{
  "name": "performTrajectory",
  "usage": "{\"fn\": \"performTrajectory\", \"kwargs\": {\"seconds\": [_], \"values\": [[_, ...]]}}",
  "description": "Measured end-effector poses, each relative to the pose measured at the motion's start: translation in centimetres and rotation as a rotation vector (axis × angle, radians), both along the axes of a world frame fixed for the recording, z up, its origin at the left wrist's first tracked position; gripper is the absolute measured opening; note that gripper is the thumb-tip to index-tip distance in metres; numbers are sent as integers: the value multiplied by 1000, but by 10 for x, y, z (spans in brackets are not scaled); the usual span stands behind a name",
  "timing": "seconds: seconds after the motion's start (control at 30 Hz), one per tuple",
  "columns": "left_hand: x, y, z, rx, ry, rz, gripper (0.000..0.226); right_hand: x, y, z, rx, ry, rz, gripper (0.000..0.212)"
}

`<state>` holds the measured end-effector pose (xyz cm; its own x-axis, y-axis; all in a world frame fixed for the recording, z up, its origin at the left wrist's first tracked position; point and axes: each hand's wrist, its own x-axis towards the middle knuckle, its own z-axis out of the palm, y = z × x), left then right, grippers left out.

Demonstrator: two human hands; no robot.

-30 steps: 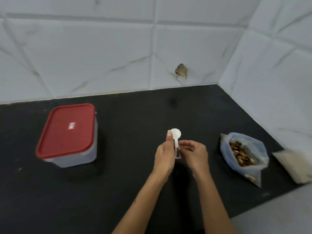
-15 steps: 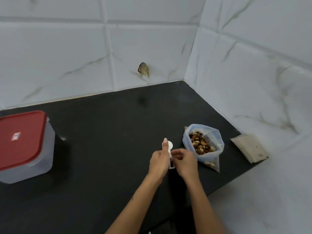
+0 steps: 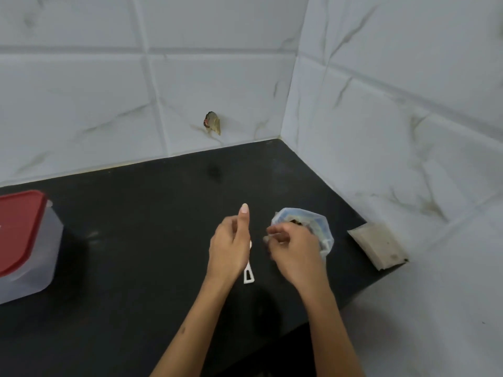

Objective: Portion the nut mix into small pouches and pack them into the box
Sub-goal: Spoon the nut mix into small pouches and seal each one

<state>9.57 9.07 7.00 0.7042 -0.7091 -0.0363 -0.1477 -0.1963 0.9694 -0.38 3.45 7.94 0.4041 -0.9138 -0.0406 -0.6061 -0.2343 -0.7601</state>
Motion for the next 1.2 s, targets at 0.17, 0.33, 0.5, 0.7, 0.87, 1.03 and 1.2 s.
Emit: {"fn": "performTrajectory", "kwargs": {"seconds": [0.17,0.33,0.5,0.7,0.87,1.03,1.2], "values": [[-52,-46,15,-170,145,-103,49,-64,-48,22,-138,-136,-230,13],[-123,-101,5,34,430,-343,43,-153,-102,1,-154,-15,-530,18],[-178,-135,-11,226,528,-479,74,-197,-132,-32,-60,217,-583,29],[-203,-151,-9,174,676,-439,40,-195,-151,-59,-5,395,-521,24],[-210,-157,-18,150,728,-339,39,-194,-154,-63,0,401,-561,21],[-211,-158,-21,107,722,-316,60,-195,-153,-58,-1,365,-588,22],[-201,-151,-18,45,632,-282,50,-188,-148,-40,-86,218,-540,22]]}}
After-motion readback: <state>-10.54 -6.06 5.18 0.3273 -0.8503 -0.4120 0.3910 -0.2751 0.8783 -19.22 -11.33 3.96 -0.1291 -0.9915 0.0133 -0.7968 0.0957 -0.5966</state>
